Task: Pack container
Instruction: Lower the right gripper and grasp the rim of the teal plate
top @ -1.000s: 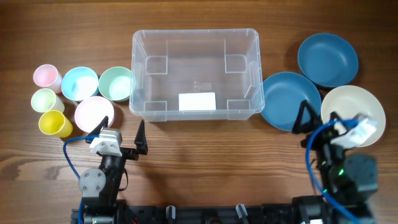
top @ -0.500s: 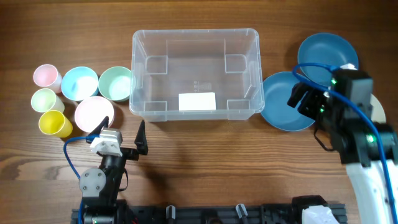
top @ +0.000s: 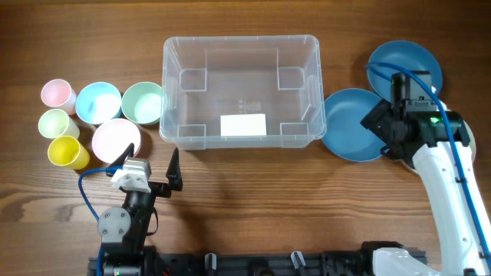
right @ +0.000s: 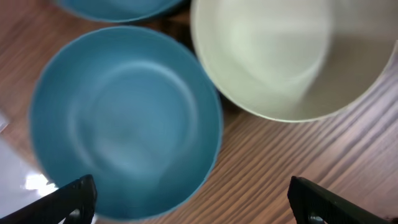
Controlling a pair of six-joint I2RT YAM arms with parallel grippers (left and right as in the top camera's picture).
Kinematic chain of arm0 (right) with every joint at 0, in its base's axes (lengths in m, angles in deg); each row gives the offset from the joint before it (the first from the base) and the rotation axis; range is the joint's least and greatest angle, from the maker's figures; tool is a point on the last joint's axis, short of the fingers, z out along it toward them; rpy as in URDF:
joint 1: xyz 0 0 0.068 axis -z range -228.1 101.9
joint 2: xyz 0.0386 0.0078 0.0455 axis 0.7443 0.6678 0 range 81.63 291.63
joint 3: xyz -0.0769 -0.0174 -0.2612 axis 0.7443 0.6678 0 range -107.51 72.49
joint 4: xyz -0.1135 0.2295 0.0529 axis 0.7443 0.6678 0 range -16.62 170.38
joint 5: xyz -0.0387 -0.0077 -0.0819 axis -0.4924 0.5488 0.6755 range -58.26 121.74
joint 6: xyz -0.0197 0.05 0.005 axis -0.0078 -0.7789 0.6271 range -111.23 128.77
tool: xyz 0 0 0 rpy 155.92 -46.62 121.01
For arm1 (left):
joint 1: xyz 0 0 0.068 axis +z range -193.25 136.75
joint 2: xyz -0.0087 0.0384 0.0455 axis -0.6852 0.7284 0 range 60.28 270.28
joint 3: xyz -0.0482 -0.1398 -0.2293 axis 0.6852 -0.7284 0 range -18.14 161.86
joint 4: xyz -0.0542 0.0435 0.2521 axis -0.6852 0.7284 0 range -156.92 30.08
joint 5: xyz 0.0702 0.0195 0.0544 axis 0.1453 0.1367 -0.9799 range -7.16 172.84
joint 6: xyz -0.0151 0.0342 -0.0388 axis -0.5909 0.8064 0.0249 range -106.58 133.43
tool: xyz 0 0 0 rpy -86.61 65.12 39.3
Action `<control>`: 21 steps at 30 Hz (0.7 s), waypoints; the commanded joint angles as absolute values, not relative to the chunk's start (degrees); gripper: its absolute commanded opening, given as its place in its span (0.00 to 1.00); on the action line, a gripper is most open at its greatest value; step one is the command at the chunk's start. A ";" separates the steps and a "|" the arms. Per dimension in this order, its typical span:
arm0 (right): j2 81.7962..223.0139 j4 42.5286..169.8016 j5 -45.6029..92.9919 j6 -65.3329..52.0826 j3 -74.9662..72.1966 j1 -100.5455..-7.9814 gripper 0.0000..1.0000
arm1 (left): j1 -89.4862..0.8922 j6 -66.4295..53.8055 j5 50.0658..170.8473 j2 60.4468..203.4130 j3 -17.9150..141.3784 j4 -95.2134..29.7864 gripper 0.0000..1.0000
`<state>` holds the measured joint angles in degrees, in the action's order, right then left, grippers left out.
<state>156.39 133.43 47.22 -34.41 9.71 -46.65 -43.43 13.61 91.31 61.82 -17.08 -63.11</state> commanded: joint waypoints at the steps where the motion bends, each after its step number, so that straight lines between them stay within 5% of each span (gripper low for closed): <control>1: 157.18 131.18 46.22 -38.08 13.34 -41.88 1.00 | -43.24 14.51 92.01 61.54 -17.67 -63.30 1.00; 21: 157.18 113.74 34.42 -36.42 29.60 -35.76 0.96 | -43.24 14.51 92.01 61.54 -17.67 -63.30 1.00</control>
